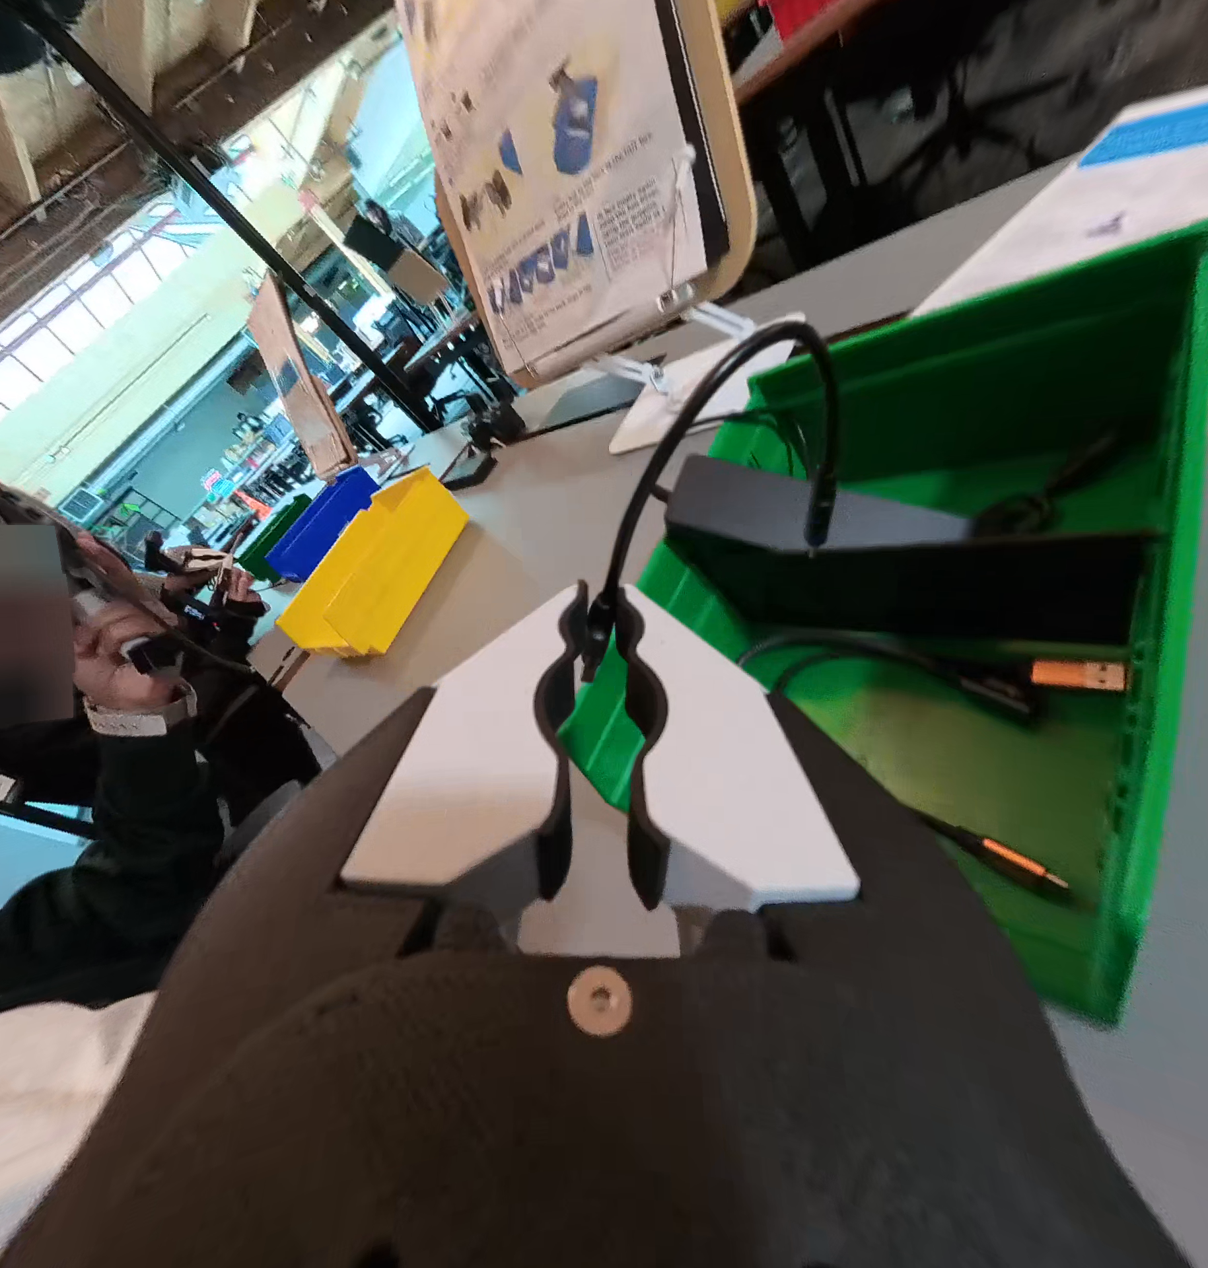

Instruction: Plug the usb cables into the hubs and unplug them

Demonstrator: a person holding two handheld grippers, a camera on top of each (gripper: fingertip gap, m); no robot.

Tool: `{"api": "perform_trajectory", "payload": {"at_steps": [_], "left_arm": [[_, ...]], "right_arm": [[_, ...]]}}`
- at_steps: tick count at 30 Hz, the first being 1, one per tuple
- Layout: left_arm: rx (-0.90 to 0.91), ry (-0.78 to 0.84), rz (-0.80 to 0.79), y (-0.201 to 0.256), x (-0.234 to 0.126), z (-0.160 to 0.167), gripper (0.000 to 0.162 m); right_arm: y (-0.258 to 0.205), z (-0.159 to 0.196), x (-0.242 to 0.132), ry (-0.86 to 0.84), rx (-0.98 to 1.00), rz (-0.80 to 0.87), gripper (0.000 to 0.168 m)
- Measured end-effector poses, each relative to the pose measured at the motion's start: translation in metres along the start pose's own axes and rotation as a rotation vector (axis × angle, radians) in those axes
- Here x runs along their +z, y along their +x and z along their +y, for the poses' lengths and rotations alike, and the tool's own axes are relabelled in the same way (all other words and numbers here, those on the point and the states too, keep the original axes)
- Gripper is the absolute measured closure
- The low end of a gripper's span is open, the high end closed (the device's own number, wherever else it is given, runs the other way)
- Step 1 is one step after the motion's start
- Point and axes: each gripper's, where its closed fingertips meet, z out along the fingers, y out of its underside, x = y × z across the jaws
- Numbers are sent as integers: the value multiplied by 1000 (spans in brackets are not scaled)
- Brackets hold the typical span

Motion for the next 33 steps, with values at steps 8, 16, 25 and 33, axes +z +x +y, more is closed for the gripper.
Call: {"api": "perform_trajectory", "payload": {"at_steps": [8,16,25,33], "left_arm": [[-130,-12,1,-21,12,17,154],[-152,-33,-22,-30,12,24,154],[-151,-72,-34,-32,11,35,154],[-85,-185,49,-8,22,64,153]], "right_arm": [[6,26,14,-73,60,32,143],[22,-2,5,22,-51,283,104],[-28,-27,13,79,-218,244,110],[-205,-21,75,193,-602,-132,122]]}}
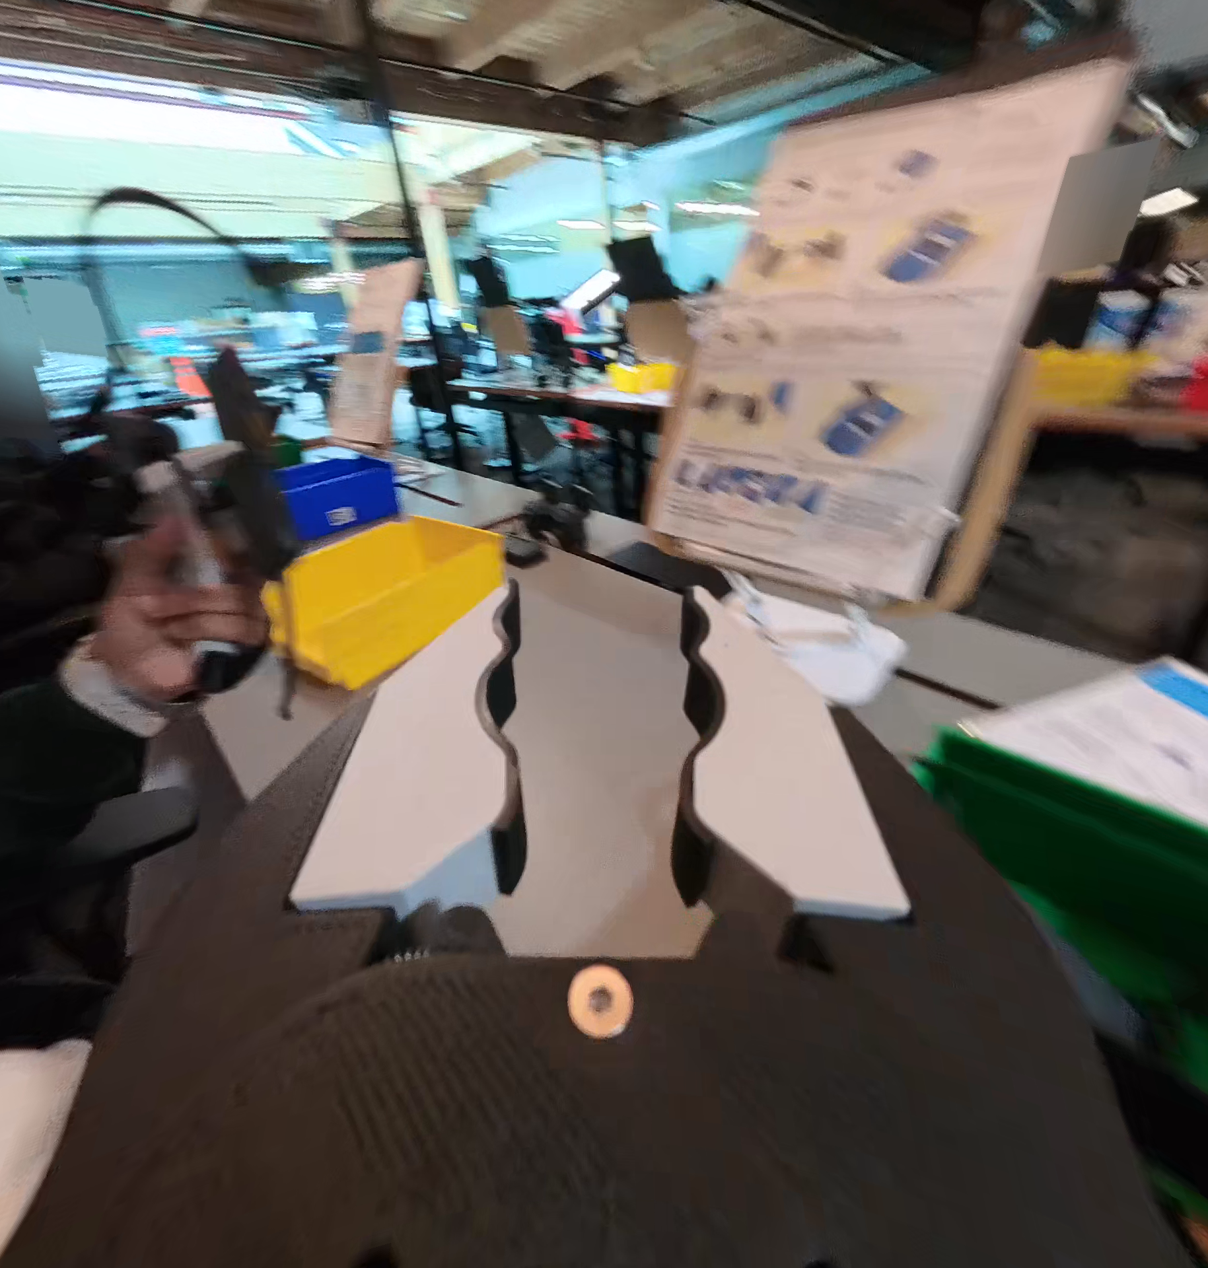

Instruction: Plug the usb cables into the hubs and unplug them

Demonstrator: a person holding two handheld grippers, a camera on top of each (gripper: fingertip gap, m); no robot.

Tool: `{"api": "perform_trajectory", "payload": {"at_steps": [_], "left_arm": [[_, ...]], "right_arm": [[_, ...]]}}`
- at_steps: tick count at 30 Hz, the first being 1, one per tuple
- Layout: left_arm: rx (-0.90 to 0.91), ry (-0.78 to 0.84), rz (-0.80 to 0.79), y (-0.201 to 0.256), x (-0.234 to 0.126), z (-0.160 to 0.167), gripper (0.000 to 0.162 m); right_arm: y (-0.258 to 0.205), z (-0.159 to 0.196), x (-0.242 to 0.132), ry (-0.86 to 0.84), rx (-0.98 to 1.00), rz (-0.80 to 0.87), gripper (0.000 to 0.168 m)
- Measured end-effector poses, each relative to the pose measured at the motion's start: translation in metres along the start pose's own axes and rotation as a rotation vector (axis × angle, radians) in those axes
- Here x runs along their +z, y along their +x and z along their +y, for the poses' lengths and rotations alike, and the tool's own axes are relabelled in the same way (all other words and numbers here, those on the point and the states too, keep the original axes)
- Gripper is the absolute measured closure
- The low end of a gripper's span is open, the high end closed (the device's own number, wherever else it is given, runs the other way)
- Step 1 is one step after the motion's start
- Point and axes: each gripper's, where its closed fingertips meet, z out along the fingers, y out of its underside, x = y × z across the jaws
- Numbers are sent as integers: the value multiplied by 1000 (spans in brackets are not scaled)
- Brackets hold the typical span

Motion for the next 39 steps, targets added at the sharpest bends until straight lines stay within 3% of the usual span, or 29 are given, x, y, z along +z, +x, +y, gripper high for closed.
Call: {"api": "perform_trajectory", "payload": {"at_steps": [5,7,10,14,17,21,23,25,30,34,39], "left_arm": [[-13,-30,74,19,8,19,153],[-32,-47,98,26,12,29,153],[-47,-93,127,32,17,47,153],[-11,-146,95,30,22,68,153],[23,-153,69,30,27,74,152],[-26,-105,95,41,30,66,152],[-5,-49,92,37,16,51,153],[25,-35,57,25,6,38,153],[43,9,28,18,6,18,153],[56,1,13,18,6,20,153],[34,6,20,19,6,18,153]], "right_arm": [[-113,4,60,108,66,-331,123],[-134,9,73,138,113,-384,117],[-144,7,76,212,219,-434,122],[-140,5,69,223,299,-509,161],[-132,8,65,135,229,-501,162],[-131,-16,54,225,269,-473,163],[-69,-65,6,526,368,-325,162],[-7,-93,-58,642,368,-228,163],[88,-20,-109,88,89,260,162],[122,2,-132,9,-6,394,163],[160,55,-153,-280,-42,564,162]]}}
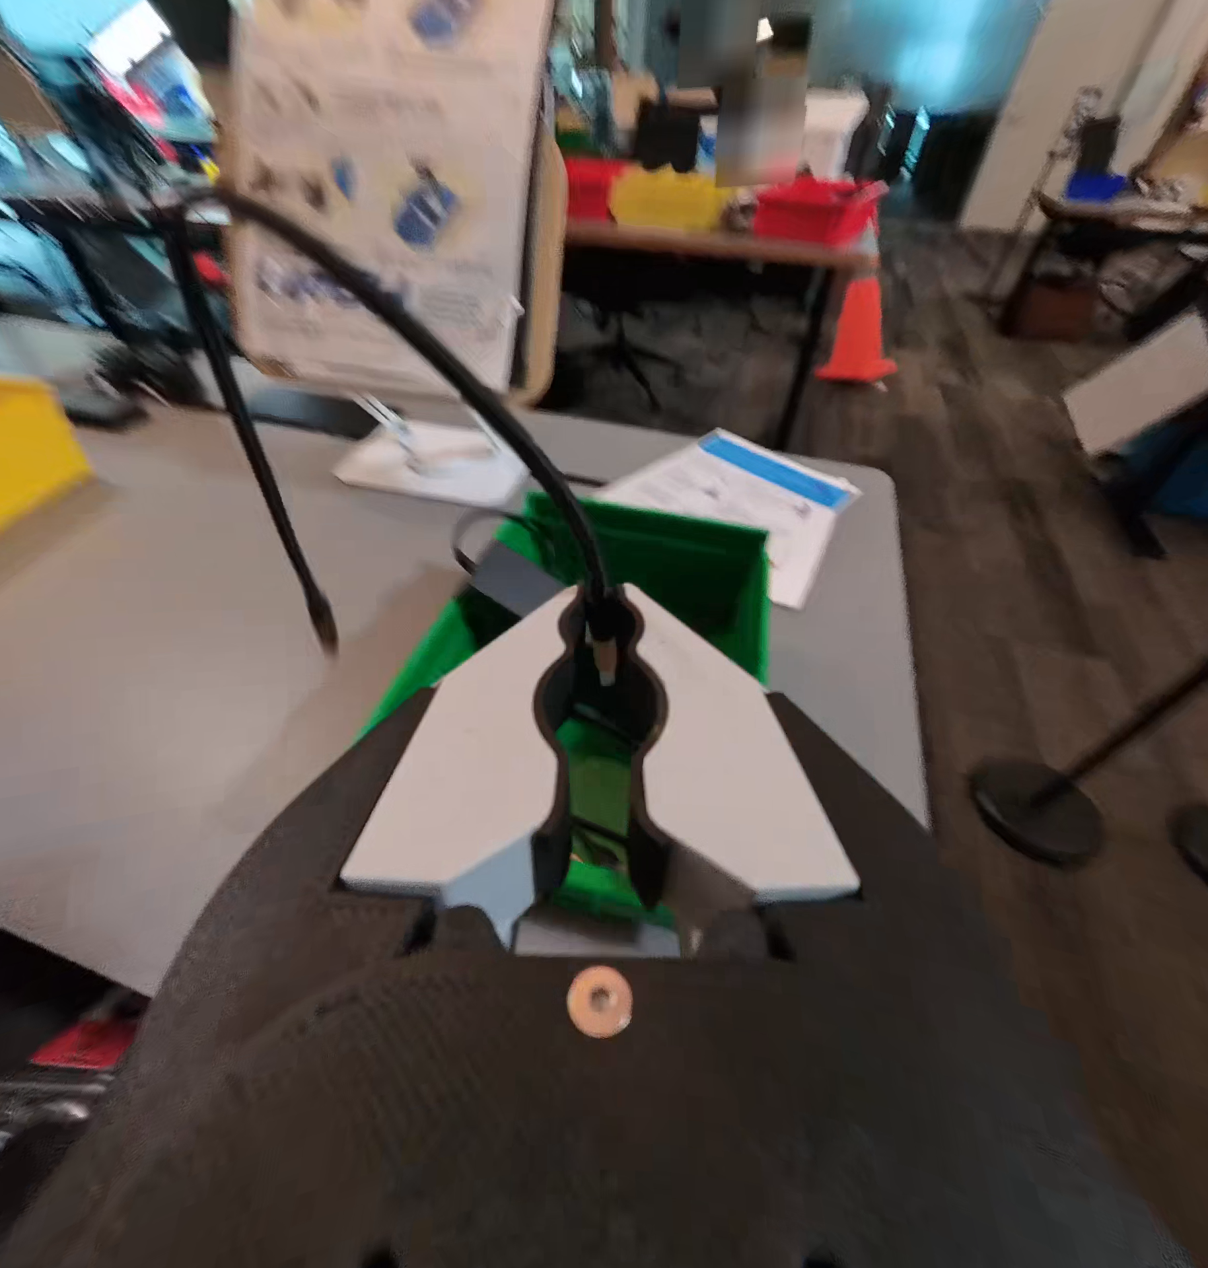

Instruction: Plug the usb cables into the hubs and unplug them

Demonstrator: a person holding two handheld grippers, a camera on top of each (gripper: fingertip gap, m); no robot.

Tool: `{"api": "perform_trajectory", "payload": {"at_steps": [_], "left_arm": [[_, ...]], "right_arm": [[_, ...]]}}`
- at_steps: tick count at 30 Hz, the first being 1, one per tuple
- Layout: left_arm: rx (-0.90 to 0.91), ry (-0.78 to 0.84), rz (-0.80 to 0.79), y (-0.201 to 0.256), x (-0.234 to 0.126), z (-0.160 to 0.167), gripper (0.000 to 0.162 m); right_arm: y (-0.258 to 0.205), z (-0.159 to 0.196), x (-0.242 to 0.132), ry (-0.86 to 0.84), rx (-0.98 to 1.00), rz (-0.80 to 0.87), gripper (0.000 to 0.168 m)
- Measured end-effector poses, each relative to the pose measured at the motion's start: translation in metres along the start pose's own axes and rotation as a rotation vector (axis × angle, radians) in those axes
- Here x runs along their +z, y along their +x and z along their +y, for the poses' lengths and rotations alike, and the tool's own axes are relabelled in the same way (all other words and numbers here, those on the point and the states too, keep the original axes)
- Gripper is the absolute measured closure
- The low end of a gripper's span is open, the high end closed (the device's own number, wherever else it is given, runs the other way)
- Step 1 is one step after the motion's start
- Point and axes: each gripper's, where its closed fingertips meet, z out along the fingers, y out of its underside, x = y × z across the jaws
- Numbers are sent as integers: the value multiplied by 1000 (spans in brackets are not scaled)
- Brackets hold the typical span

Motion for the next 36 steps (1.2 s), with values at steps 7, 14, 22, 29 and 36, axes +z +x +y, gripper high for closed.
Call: {"api": "perform_trajectory", "payload": {"at_steps": [7,14,22,29,36], "left_arm": [[-44,-7,-14,-9,-3,5,153],[-62,-5,-18,-11,-3,5,154],[-86,-55,-33,-17,0,18,153],[-71,-89,-60,-22,1,26,153],[-53,-84,-46,-17,3,28,153]], "right_arm": [[22,42,20,-198,-21,124,162],[13,79,41,-403,-196,131,138],[-5,100,58,-525,-27,69,84],[-74,8,52,-184,-45,-144,102],[-292,-87,-5,273,-11,-999,110]]}}
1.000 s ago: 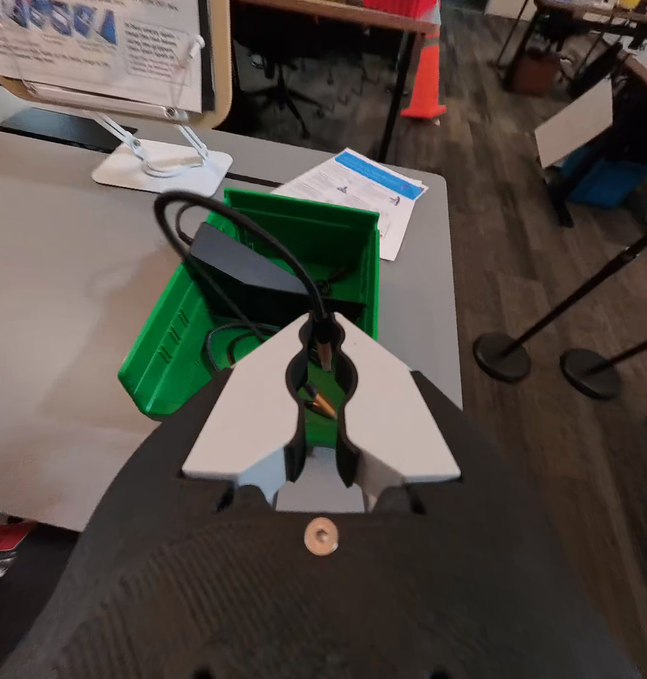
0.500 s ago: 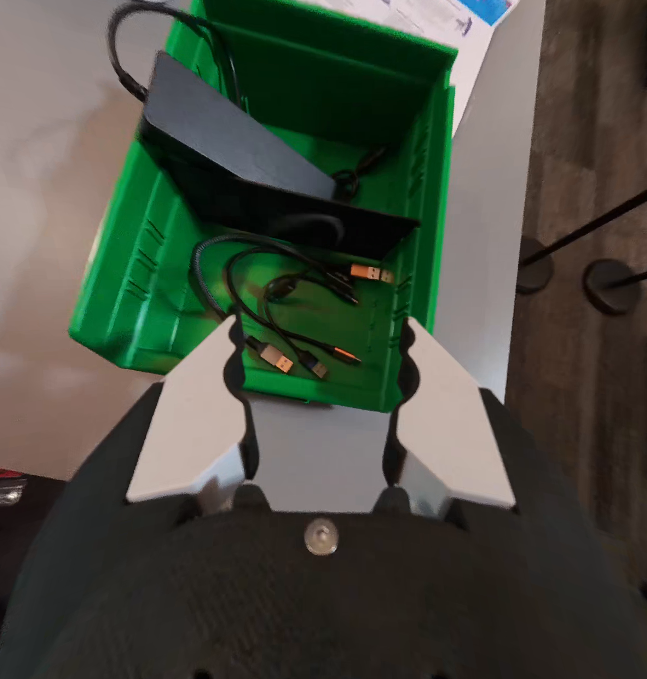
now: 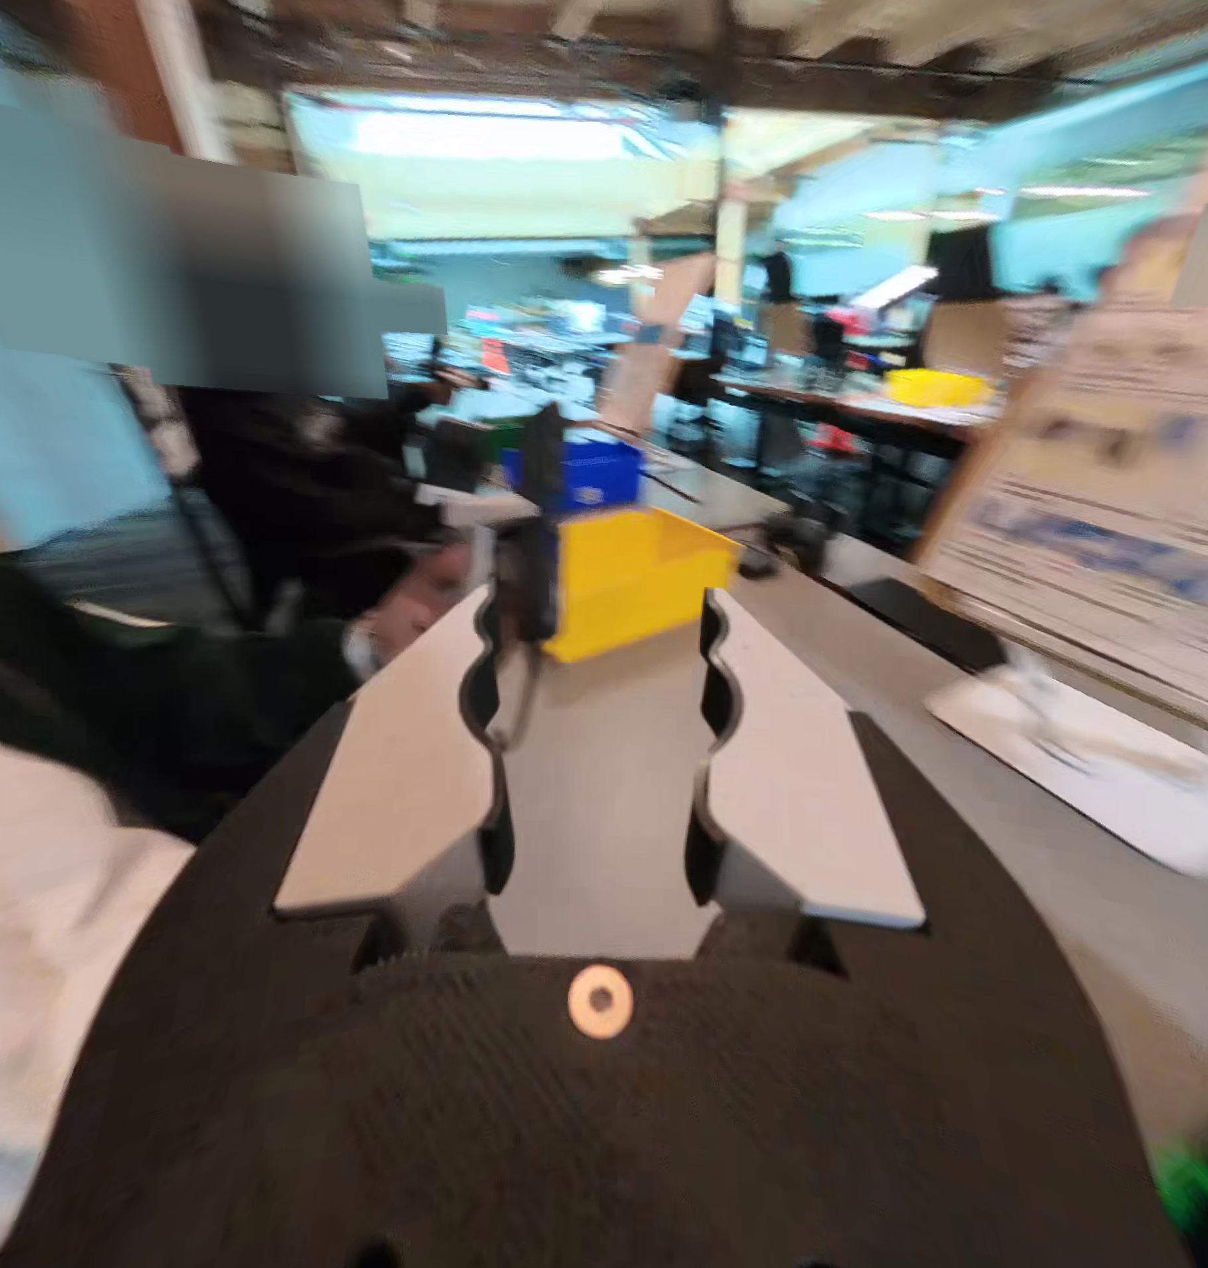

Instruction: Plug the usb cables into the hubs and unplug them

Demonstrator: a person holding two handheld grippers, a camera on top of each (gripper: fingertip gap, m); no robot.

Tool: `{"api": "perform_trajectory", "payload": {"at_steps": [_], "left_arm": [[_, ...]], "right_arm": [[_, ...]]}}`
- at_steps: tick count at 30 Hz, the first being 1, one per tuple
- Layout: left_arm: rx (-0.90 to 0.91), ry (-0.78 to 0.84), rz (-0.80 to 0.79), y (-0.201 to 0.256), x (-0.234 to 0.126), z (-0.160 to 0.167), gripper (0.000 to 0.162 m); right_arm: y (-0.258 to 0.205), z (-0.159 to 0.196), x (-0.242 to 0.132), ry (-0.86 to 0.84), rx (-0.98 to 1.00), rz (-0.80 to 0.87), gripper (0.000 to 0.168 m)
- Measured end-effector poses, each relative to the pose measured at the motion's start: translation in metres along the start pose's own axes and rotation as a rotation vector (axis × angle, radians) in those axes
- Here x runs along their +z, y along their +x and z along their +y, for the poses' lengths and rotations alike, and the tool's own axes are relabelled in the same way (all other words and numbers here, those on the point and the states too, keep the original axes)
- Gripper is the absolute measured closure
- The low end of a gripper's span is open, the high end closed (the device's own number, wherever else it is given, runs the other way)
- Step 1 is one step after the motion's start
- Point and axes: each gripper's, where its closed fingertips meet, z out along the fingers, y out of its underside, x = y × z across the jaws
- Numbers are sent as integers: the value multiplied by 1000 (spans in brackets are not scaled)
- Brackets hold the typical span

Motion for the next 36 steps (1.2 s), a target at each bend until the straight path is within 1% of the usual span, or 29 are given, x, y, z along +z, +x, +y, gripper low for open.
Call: {"api": "perform_trajectory", "payload": {"at_steps": [2,5,6,8,9,10,12,13,15,16,17,19,21,23,25,26,28,30,32,34,36], "left_arm": [[-9,-2,15,2,0,0,153],[-10,-19,57,11,0,2,153],[-14,-28,77,14,1,4,153],[-20,-14,104,19,1,2,152],[-26,-4,107,20,0,-1,148],[-34,-11,90,17,-1,-2,144],[-7,-52,-7,3,-3,1,142],[26,-72,-42,-2,-7,3,140],[102,-123,-78,-3,-15,10,140],[146,-155,-94,-4,-19,16,139],[190,-190,-119,-8,-25,23,139],[264,-267,-169,-18,-35,42,140],[308,-334,-218,-32,-46,60,143],[296,-359,-247,-45,-54,73,144],[230,-370,-247,-52,-59,82,144],[194,-374,-243,-55,-61,87,145],[139,-387,-245,-62,-65,95,152],[112,-391,-255,-68,-70,100,154],[90,-392,-262,-74,-73,104,153],[63,-401,-262,-76,-76,110,151],[38,-407,-246,-76,-77,115,149]], "right_arm": [[-23,15,37,-38,17,-91,112],[-33,54,76,-182,45,-97,108],[-34,63,84,-213,52,-92,110],[-38,69,91,-218,61,-110,148],[-39,64,91,-190,69,-122,150],[-36,56,88,-155,81,-121,156],[-15,33,71,-85,75,-38,158],[3,20,57,-65,47,43,158],[44,-5,19,-71,-67,232,158],[65,-13,0,-113,-141,317,158],[91,-15,-19,-195,-210,402,158],[151,-8,-58,-429,-300,569,159],[209,11,-100,-706,-331,700,158],[255,37,-136,-986,-375,748,158],[283,72,-155,-1214,-389,666,157],[290,91,-156,-1277,-356,594,157],[304,121,-149,-1329,-282,504,157],[320,144,-140,-1389,-294,455,157],[329,166,-129,-1437,-292,386,157],[332,184,-116,-1448,-245,319,157],[343,193,-108,-1436,-224,323,157]]}}
